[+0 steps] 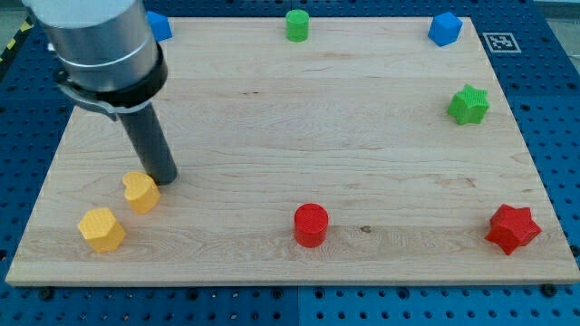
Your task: Move your arm towards the blue triangle
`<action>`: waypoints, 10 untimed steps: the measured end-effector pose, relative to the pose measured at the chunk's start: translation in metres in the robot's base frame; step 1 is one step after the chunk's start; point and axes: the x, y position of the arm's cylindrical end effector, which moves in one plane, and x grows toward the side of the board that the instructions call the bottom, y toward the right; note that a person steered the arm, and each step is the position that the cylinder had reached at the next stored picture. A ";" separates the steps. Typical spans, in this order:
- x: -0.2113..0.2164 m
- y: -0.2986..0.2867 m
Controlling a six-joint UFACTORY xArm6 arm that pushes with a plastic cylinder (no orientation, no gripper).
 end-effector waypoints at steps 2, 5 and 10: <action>0.019 -0.017; 0.021 0.105; 0.022 0.166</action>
